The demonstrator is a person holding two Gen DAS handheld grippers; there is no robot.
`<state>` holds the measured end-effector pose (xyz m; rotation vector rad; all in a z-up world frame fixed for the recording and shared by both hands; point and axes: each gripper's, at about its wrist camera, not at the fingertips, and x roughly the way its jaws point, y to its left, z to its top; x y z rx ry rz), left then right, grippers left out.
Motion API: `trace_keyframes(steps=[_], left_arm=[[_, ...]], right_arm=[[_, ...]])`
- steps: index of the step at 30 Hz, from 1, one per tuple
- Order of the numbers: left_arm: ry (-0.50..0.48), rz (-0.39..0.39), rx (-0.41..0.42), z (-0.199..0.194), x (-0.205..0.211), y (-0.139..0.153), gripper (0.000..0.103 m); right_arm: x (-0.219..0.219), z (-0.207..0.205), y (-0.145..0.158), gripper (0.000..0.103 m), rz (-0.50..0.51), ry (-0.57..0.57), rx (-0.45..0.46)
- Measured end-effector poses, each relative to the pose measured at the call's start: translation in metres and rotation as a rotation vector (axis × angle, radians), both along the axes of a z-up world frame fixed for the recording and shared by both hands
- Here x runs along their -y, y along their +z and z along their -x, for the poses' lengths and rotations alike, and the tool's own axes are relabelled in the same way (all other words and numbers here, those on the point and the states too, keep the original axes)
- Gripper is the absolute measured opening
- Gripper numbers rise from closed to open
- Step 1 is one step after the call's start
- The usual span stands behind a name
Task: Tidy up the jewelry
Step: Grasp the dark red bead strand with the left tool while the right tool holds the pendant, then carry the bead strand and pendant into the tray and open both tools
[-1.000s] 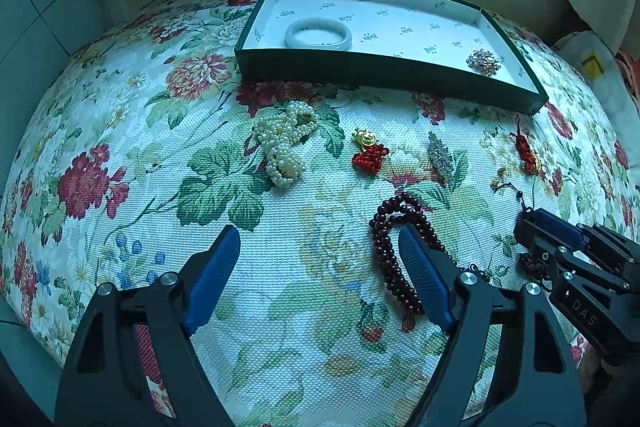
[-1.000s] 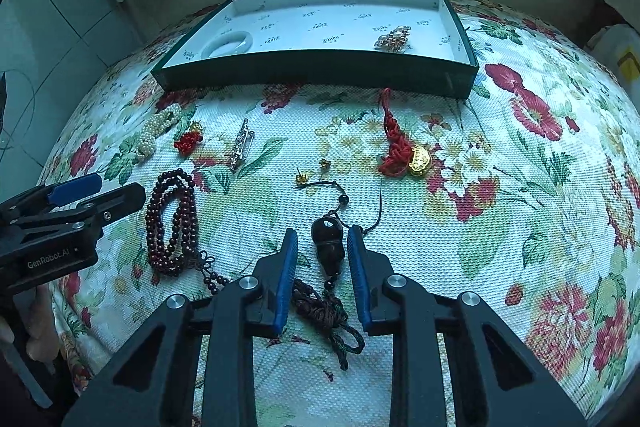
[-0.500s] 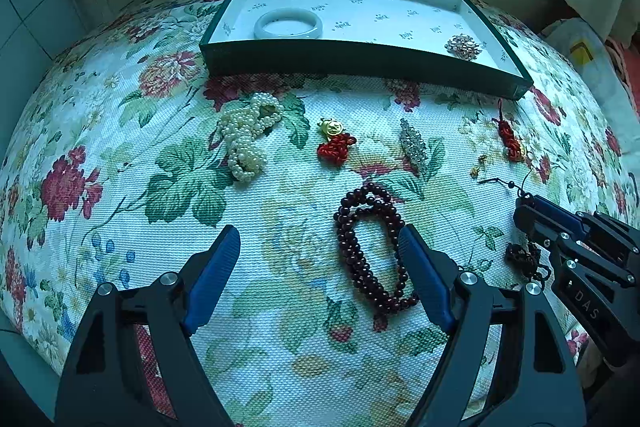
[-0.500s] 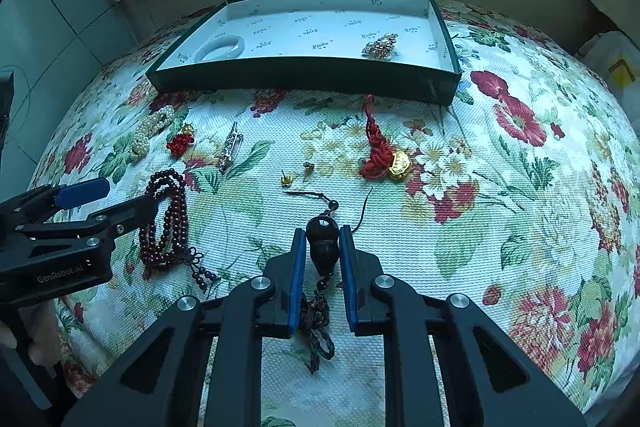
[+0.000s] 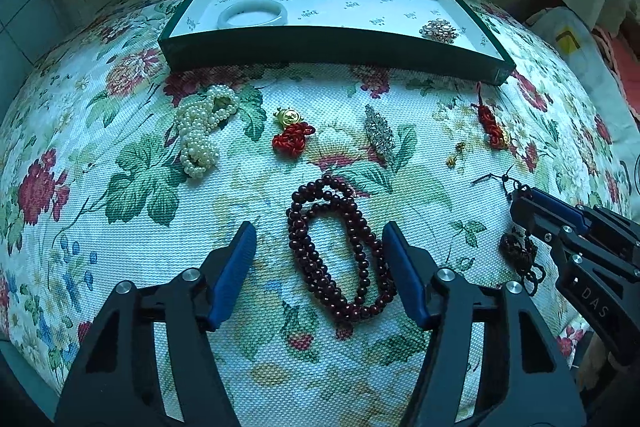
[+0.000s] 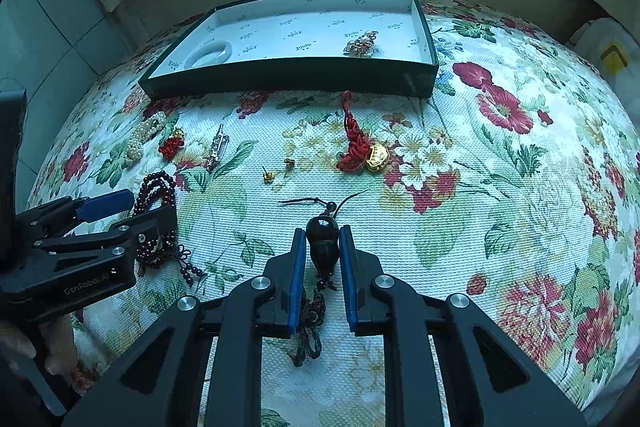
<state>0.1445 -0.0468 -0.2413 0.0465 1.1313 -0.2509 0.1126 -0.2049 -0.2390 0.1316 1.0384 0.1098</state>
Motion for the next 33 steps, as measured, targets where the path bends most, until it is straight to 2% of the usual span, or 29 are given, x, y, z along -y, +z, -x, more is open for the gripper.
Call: trace_keyframes(steps=[4,7,16,26,33], left_arm=[[-0.018,0.053,-0.007,0.003,-0.003,0.004,0.033],[-0.035,0.084,-0.013,0.005,-0.003,0.007,0.022],[-0.032,0.096,-0.024,0.006,-0.005,0.008,0.017],[-0.03,0.106,0.016,0.009,-0.009,0.025,0.017],[-0.036,0.115,0.054,0.005,-0.007,0.04,0.017]], right_arm=[[0.0,0.0,-0.001,0.017,-0.006,0.001,-0.001],[-0.001,0.0,0.0,0.017,-0.007,-0.003,0.002],[-0.002,0.001,0.003,0.017,-0.008,-0.004,0.01],[-0.003,0.004,0.013,0.017,-0.023,-0.006,0.036],[-0.004,0.005,0.032,0.017,-0.033,-0.004,0.079]])
